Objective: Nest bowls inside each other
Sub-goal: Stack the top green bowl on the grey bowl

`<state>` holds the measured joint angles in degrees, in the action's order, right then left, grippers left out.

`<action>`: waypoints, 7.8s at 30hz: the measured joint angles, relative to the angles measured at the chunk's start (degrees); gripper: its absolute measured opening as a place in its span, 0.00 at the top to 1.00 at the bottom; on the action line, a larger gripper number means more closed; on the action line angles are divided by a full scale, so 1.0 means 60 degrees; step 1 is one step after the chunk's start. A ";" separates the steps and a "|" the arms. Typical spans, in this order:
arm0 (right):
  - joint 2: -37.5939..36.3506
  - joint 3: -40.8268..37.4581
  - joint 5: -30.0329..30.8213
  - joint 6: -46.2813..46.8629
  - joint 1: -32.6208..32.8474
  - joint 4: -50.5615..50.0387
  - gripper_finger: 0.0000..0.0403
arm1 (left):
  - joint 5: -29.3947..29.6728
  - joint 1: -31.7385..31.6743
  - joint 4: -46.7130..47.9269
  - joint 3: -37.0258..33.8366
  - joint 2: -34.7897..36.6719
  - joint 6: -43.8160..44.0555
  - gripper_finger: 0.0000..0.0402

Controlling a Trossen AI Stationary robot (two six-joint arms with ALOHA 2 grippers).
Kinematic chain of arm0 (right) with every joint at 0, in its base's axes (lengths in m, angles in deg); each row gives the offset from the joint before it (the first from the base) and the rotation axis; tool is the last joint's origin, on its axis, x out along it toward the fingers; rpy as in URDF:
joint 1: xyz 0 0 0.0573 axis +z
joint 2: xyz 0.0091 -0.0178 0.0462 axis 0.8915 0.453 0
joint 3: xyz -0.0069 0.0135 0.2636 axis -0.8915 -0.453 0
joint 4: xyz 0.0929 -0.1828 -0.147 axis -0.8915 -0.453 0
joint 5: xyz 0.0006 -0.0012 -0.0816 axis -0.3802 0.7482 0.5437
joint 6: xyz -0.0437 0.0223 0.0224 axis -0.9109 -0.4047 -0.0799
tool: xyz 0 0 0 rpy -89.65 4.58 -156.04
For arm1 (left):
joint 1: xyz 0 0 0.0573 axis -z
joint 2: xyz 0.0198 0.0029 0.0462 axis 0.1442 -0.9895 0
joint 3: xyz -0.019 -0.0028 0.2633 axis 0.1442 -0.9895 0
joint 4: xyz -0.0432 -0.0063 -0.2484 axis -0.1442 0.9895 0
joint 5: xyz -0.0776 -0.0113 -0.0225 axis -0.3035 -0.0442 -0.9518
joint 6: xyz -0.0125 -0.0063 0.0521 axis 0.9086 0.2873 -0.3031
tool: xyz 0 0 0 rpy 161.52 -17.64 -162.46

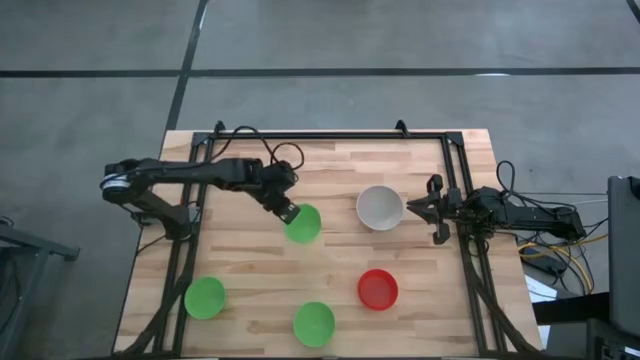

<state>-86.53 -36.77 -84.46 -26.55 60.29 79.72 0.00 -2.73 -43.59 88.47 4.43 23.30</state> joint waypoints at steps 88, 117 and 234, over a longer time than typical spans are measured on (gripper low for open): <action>0.0000 0.0001 0.0000 0.0000 0.0001 0.0002 0.87 | 0.0388 -0.0816 -0.0056 0.4091 -0.2036 -0.1287 0.99; 0.0000 0.0000 0.0000 0.0000 0.0000 0.0002 0.87 | -0.0022 -0.1022 0.2495 0.3884 -0.2051 0.1246 0.99; 0.0991 0.0198 0.0858 0.5931 0.0024 0.0777 0.87 | -0.0481 -0.1065 0.1682 0.3588 -0.2058 0.0804 0.99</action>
<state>-80.58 -35.58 -79.31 9.03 60.44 84.38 -2.88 -9.12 -33.50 110.00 -7.92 28.13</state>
